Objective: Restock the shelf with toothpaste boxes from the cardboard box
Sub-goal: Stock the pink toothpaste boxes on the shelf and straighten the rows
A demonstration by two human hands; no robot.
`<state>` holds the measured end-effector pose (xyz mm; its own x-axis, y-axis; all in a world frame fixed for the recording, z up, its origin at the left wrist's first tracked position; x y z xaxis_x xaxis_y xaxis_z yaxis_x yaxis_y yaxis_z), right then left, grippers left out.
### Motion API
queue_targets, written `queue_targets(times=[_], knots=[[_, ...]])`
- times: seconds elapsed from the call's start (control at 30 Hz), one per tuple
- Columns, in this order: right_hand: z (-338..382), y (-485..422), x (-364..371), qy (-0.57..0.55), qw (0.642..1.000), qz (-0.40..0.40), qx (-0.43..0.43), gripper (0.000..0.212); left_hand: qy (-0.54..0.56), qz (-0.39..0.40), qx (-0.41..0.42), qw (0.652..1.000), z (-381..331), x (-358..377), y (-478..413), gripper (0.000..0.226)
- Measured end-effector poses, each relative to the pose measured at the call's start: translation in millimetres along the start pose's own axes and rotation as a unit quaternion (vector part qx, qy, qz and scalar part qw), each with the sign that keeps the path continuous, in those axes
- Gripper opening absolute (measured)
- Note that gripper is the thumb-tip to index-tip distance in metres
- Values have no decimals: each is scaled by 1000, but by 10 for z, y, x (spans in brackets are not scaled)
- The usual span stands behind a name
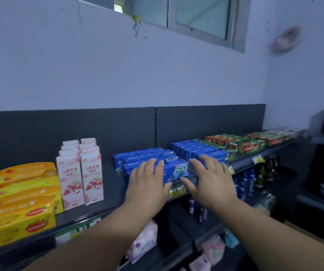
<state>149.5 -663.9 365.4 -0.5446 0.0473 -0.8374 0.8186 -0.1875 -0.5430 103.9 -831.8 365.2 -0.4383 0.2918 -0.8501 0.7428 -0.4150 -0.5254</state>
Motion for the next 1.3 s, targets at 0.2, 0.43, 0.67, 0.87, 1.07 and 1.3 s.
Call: queue_targets(times=[0.2, 0.43, 0.67, 0.87, 1.07, 1.3], knots=[[-1183, 439, -254, 47, 996, 6, 82, 66, 38, 17, 61, 997, -1236, 267, -148, 66], [-2812, 1082, -606, 76, 982, 32, 167, 67, 86, 48, 131, 987, -3012, 578, -215, 68], [-4091, 1649, -668, 92, 966, 62, 233, 65, 117, 80, 177, 974, -4429, 988, -200, 68], [-4827, 1979, -389, 92, 947, 113, 287, 63, 120, 117, 209, 964, -5134, 1527, -259, 67], [-5339, 1950, 72, 80, 925, 160, 336, 61, 141, 160, 226, 950, -5501, 2265, -512, 67], [-5934, 1341, 858, 91, 906, 193, 365, 61, 166, 192, 239, 937, -5714, 3282, -1258, 66]])
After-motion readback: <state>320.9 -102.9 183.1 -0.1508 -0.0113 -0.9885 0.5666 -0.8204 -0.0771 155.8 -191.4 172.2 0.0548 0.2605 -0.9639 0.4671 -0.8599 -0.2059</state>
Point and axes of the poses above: each hand's wrist, its own y-axis away from the middle knuckle, its own x-axis out of the palm, z = x × y, the point moved 1 cm from there along -y, towards the middle knuckle, and after that the axes turned 1 degree about y, right-handed, at the moved point
